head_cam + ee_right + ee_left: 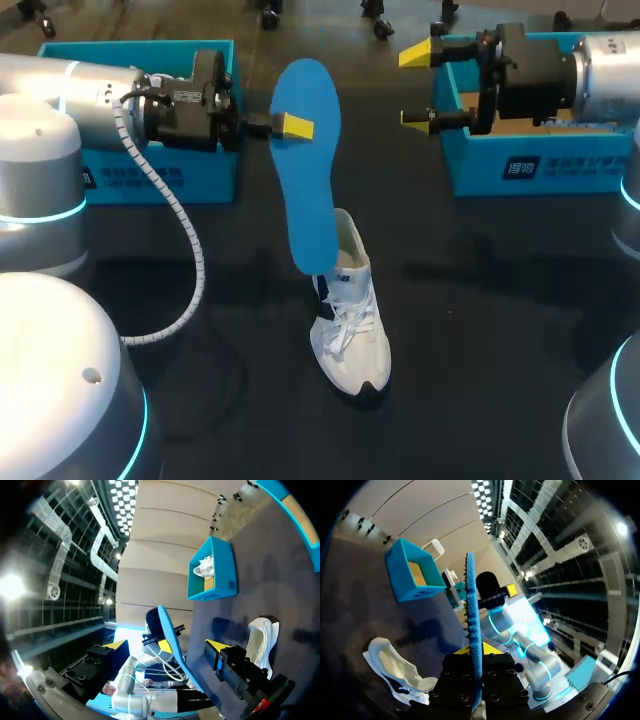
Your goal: Take the shoe out of the shoebox, open the shoe tongue, remove and reinsert the insole, then place the shoe into the shoebox
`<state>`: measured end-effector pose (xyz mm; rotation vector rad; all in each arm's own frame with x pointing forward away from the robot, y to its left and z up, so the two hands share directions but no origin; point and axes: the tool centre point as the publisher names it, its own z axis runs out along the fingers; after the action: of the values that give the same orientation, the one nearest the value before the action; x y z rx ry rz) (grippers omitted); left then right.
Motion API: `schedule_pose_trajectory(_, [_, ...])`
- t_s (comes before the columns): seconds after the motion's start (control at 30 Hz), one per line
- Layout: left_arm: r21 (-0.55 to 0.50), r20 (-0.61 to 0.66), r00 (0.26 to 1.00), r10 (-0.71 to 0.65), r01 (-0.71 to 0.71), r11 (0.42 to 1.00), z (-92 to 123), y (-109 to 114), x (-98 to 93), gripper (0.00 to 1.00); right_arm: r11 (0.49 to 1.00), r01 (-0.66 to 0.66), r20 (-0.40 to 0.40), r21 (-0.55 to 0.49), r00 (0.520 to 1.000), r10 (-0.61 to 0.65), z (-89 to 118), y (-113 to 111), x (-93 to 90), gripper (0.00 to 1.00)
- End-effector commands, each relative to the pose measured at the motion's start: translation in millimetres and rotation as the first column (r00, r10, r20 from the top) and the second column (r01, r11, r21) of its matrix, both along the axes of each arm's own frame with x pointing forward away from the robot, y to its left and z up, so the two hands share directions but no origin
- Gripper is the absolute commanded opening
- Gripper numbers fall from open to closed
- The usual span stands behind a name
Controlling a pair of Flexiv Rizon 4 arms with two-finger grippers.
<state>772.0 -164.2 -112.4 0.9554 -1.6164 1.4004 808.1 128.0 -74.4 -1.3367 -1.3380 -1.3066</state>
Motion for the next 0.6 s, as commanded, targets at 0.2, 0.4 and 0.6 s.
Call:
schedule_pose_trajectory(0.2, [-0.166,-0.466,0.881,-0.081,0.003,0.986,-12.0,-5.3,14.9,0.00,0.998,0.029,0.038,-0.054,0.999,-0.027,-4.8,-2.1,-6.4,1.00])
schedule_pose_trajectory(0.4, [-0.239,-0.431,0.894,-0.127,0.022,0.971,-16.2,-5.9,17.7,0.00,0.992,0.043,0.044,-0.119,0.998,-0.038,-0.6,-3.8,-10.0,1.00])
schedule_pose_trajectory(0.6, [-0.256,-0.355,0.922,-0.154,0.063,0.965,-20.0,-7.2,15.2,0.00,0.974,0.078,0.073,-0.214,0.995,-0.064,10.4,-0.5,-14.1,1.00])
